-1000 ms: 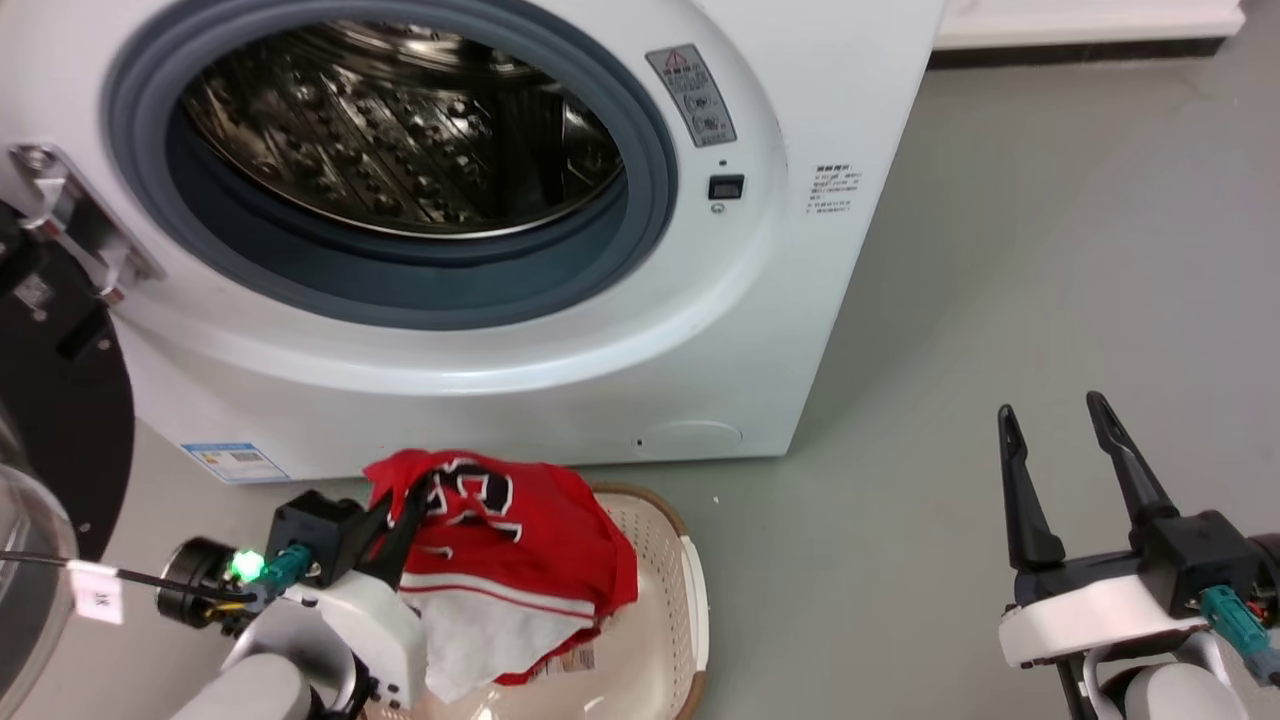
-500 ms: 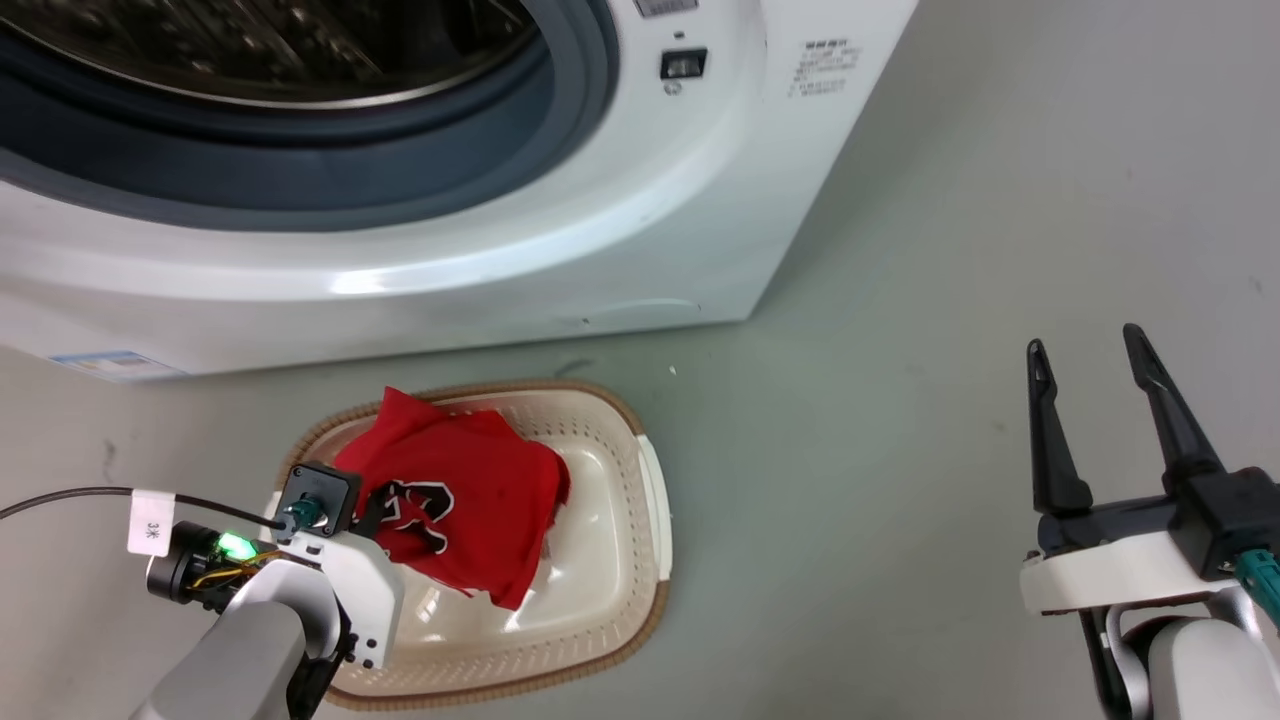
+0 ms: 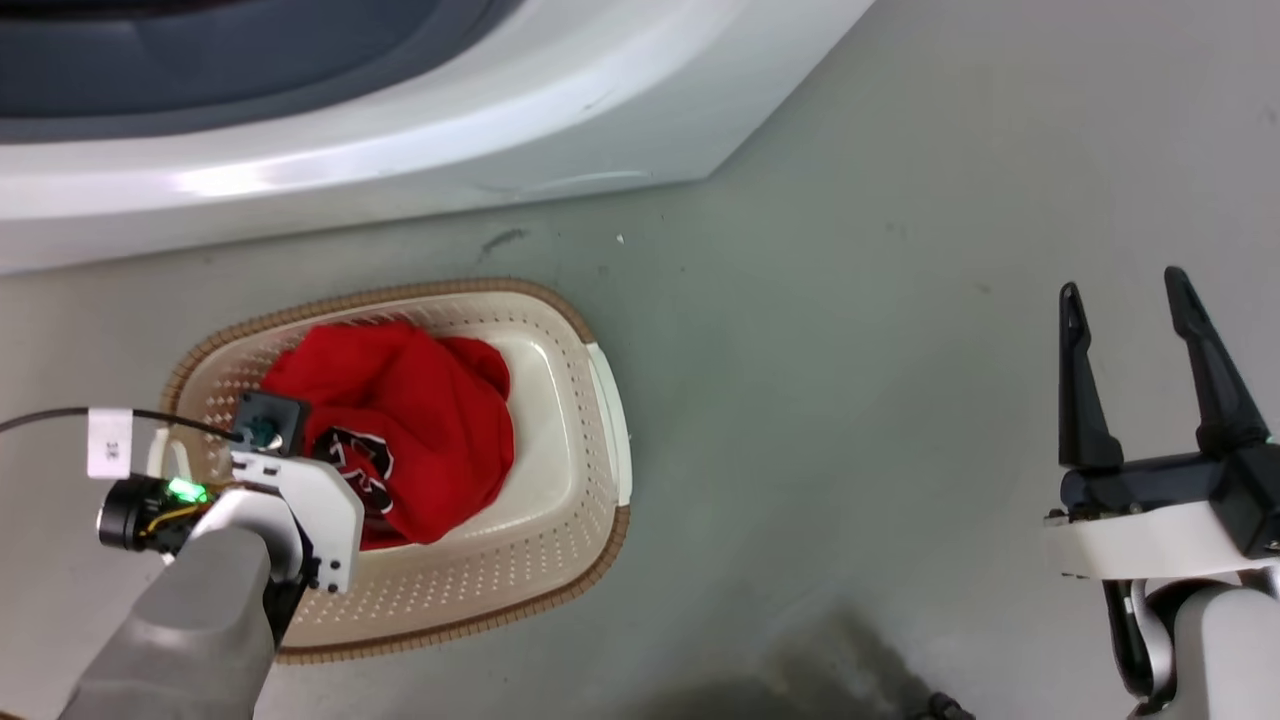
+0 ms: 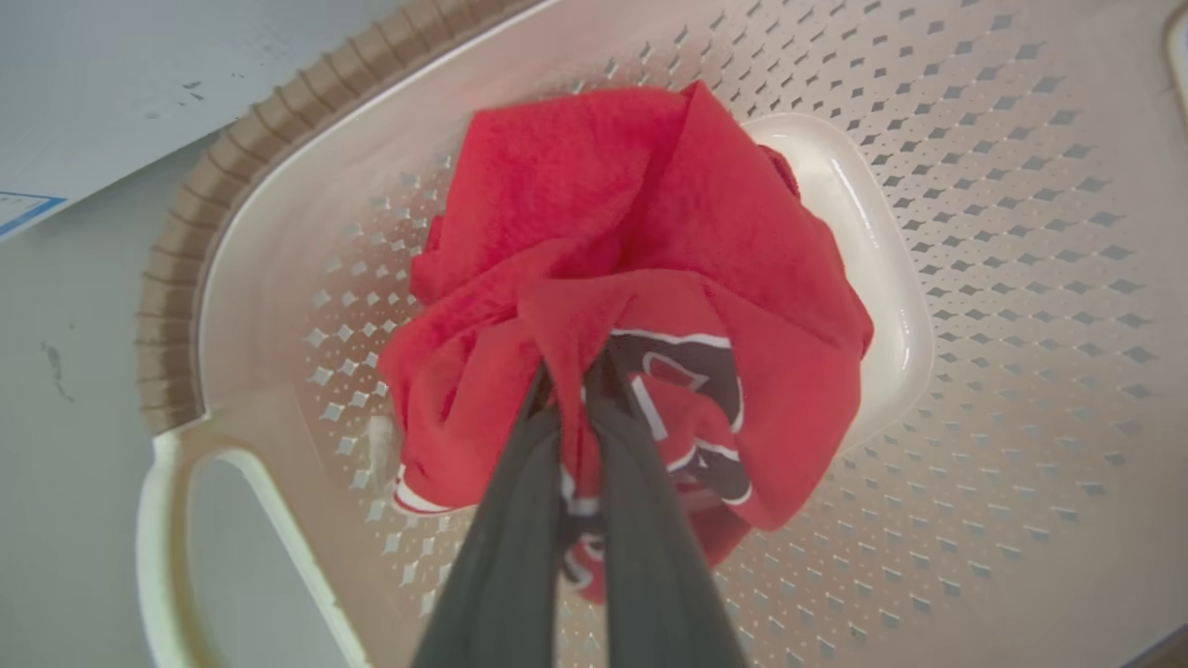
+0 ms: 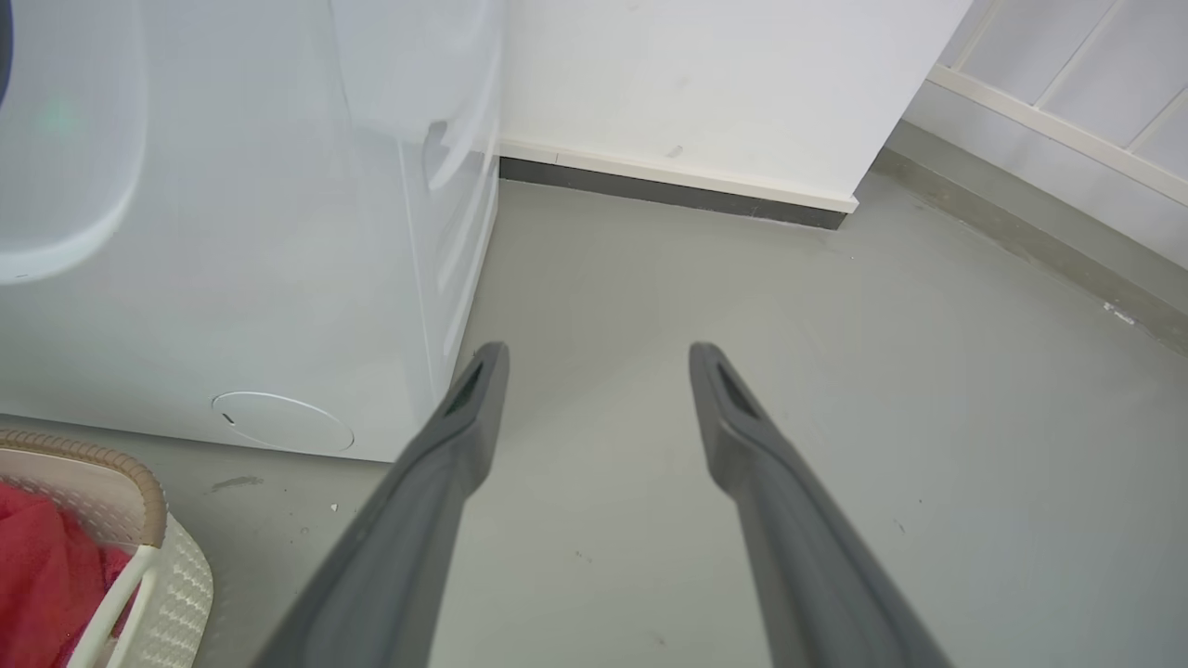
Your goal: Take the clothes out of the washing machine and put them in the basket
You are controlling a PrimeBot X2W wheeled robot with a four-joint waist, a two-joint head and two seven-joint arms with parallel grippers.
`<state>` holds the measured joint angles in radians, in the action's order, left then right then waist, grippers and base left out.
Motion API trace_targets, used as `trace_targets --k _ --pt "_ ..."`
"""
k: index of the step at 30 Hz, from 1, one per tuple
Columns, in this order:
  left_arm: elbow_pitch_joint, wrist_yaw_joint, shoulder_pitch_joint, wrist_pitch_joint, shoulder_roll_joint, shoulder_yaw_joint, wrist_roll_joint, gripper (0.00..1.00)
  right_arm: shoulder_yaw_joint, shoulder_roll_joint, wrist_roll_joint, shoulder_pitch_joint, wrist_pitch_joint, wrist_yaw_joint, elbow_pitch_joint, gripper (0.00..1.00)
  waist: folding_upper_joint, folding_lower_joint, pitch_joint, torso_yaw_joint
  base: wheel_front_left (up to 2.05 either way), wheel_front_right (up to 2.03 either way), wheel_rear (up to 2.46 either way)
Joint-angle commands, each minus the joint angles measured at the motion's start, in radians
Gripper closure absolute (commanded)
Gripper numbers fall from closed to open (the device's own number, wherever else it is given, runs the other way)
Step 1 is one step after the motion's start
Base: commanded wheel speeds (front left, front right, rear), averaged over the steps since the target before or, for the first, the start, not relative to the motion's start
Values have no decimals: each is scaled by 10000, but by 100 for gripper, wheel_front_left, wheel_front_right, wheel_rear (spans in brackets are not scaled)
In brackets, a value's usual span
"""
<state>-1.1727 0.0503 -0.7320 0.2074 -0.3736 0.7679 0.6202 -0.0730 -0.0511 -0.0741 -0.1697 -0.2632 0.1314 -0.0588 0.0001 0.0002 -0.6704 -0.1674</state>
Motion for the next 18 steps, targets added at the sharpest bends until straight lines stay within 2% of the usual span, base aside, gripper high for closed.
trace_targets --k 1,16,17,18 --pt "-63 15 -189 67 20 -26 28 100 0 17 27 -207 -22 -14 -58 0 -1 -2 -405 -79 0 0 0" --pt "-942 23 -932 454 376 -123 161 100 -47 17 148 -416 -23 -14 -36 0 -1 -2 -1048 -18 0 0 0" --pt "-968 8 -932 472 395 -150 190 72 -41 17 143 -417 -23 -14 -10 0 -1 -2 -1036 -9 0 0 0" --pt "-989 30 -908 483 417 -145 204 0 -41 16 129 -414 -23 -14 23 0 -1 -2 -1003 2 0 0 0"
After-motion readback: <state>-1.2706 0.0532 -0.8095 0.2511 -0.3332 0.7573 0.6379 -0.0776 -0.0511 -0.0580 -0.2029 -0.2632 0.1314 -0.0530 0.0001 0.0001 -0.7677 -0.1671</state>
